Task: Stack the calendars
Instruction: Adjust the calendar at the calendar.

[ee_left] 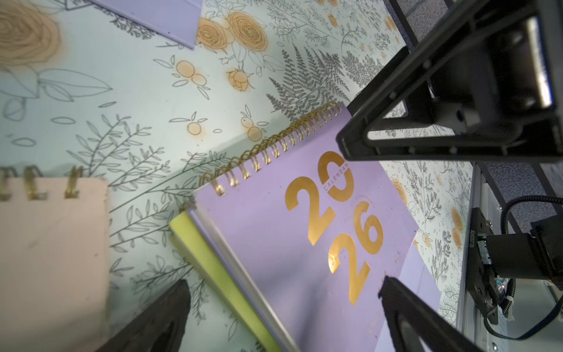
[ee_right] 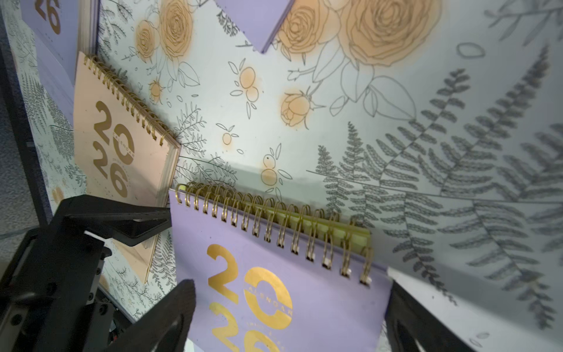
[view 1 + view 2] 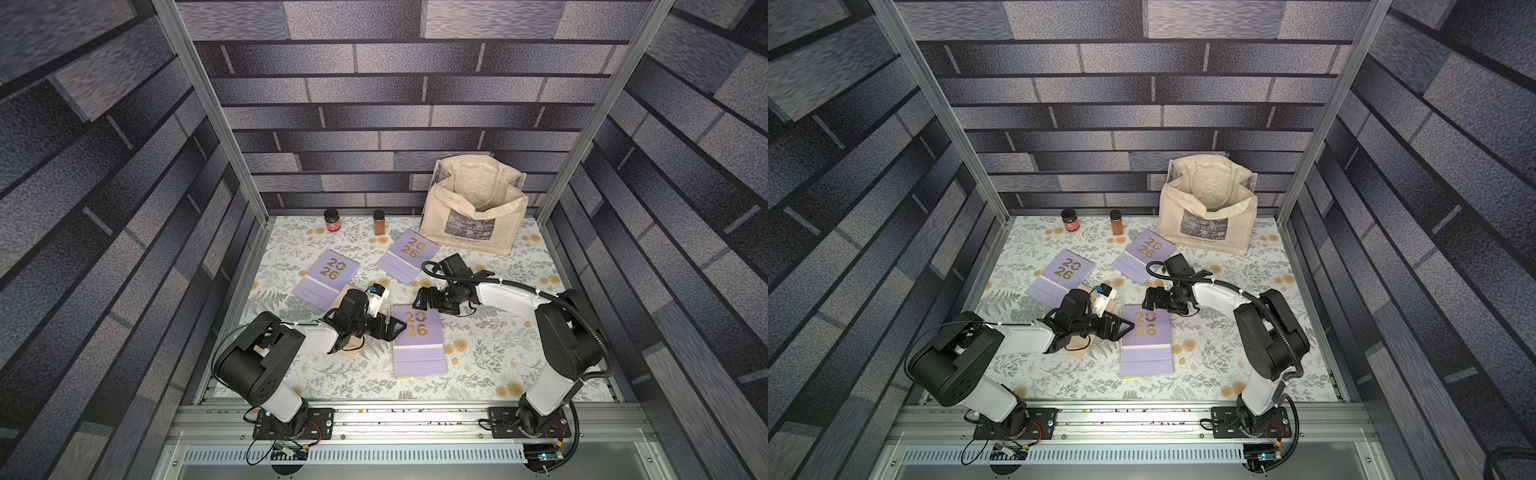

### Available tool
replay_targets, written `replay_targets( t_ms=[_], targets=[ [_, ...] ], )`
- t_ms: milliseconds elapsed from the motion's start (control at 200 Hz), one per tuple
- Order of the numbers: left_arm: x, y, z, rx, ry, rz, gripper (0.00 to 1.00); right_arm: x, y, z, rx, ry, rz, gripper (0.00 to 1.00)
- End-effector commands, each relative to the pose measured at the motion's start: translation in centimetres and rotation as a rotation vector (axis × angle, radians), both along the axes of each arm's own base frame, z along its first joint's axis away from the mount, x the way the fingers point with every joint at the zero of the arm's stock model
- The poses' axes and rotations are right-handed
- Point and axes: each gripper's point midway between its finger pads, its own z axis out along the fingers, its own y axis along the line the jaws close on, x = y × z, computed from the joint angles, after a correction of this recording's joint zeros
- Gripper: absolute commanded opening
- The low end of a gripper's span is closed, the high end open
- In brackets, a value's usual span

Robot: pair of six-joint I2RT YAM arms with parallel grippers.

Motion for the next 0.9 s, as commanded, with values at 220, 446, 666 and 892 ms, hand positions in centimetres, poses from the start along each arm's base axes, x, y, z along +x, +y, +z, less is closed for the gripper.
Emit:
replay_targets(
  t_ms=[220, 446, 666, 892],
  targets=[
    [0.4, -1.6, 0.0, -0.024, 0.015, -0.029, 1.00, 0.3, 2.6, 1.0, 0.060, -0.022, 0.048, 0.96],
    [0.2, -0.7, 0.3, 0.020, 0.000, -0.021, 1.00, 0.7, 0.1, 1.2, -0.007, -0.043, -0.028, 0.96],
    [2.8, 2.9, 0.3, 0.294, -0.022, 0.128, 1.00, -0.9, -3.5, 1.0, -0.065, -0.032, -0.096, 0.98],
    [3.2, 3.3, 3.3, 0.282, -0.069, 0.152, 1.00, -3.8, -4.5, 0.5, -0.054, 0.003, -0.095, 0.98]
  ],
)
